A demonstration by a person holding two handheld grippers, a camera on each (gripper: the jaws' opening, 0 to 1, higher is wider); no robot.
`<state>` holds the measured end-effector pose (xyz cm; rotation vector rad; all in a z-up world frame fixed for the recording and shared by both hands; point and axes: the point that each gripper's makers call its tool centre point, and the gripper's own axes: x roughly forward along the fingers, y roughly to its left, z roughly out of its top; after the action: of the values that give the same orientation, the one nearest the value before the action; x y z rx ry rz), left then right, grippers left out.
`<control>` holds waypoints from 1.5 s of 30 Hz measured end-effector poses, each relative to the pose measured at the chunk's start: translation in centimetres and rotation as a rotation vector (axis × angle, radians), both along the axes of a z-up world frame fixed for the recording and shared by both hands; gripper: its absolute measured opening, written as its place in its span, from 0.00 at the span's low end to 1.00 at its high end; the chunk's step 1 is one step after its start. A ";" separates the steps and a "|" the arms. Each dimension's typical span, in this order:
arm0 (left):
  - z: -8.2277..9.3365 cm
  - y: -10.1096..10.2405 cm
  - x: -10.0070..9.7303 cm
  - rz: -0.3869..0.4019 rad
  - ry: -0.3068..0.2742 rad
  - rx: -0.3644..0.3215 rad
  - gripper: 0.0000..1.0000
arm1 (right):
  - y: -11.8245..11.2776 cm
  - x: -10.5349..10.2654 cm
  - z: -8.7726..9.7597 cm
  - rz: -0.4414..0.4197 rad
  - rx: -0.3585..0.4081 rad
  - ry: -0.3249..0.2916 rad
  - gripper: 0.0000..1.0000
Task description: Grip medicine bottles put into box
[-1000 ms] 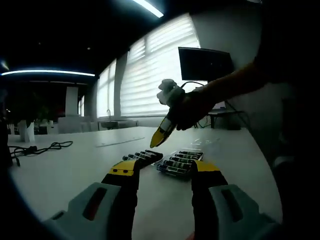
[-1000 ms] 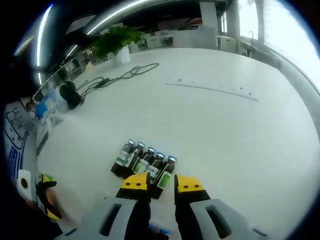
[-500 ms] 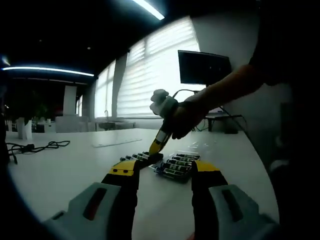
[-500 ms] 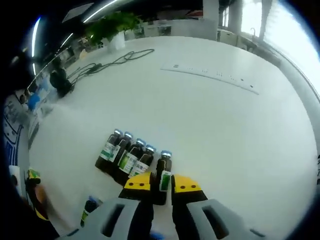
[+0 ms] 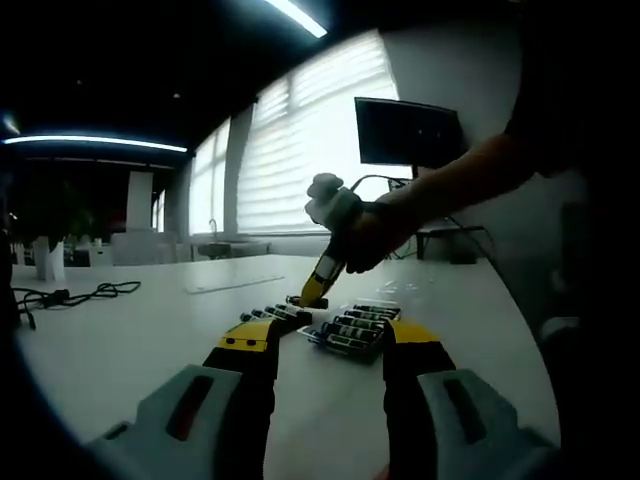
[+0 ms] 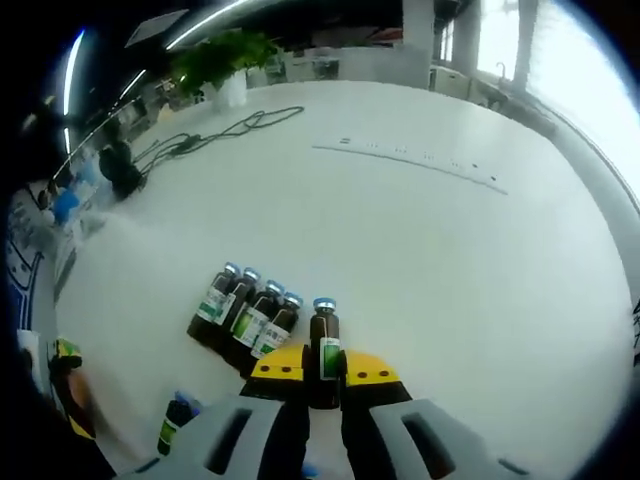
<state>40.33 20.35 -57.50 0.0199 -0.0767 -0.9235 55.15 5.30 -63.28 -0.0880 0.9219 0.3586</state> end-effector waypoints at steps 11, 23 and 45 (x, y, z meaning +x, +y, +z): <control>-0.2 -0.2 -0.1 -0.003 -0.003 0.015 0.34 | -2.3 -1.6 2.5 -0.071 0.032 -0.144 0.07; -0.3 -0.2 -0.1 0.000 -0.003 0.024 0.34 | -5.0 -6.1 5.7 -0.203 0.143 -0.231 0.07; -0.6 -0.3 0.1 0.015 0.003 0.047 0.33 | -10.2 -11.5 1.8 -0.371 0.125 -0.232 0.07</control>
<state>40.45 20.05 -58.14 0.0626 -0.0517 -0.9103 43.60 -4.94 -61.48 0.1525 0.6663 0.0579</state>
